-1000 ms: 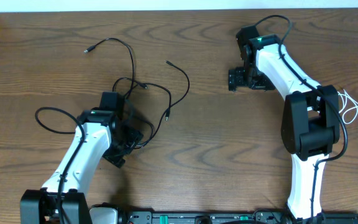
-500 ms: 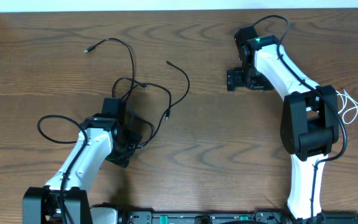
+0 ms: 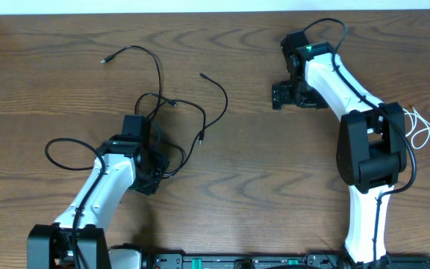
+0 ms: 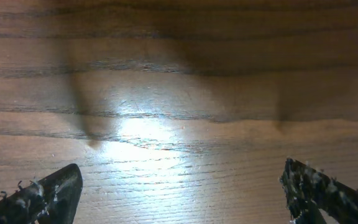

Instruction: Untangle cables

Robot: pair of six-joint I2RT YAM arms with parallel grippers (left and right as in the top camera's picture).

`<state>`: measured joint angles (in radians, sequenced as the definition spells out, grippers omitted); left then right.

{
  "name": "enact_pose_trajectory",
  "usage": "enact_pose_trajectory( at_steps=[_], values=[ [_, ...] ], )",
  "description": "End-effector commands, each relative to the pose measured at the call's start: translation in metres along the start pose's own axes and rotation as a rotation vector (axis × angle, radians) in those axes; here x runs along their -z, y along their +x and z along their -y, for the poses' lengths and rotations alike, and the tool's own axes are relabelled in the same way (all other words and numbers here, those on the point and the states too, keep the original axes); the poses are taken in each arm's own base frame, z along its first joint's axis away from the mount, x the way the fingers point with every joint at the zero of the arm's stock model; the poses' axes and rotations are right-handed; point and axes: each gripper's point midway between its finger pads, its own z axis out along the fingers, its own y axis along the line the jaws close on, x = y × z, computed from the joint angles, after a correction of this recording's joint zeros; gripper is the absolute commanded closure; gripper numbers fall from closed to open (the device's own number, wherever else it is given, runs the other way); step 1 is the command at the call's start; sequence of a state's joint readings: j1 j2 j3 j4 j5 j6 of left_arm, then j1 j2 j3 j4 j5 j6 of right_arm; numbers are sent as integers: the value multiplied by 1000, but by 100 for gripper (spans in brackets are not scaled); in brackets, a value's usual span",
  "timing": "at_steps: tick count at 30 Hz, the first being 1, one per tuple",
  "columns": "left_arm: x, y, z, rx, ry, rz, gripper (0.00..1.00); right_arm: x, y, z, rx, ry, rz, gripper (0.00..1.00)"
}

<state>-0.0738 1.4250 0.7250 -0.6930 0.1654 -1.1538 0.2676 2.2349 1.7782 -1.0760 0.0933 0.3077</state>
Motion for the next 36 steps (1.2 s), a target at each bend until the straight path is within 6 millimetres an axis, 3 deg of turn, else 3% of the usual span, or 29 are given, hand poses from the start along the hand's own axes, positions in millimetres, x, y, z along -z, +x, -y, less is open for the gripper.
enact_pose_trajectory(
  at_steps=[1,36],
  values=[
    [-1,-3,-2,2,-7,19,58,-2,0,-4,-8,0,1,1],
    [7,-6,15,-19,74,-6,60,-1,0,-10,4,-2,6,1]
  ],
)
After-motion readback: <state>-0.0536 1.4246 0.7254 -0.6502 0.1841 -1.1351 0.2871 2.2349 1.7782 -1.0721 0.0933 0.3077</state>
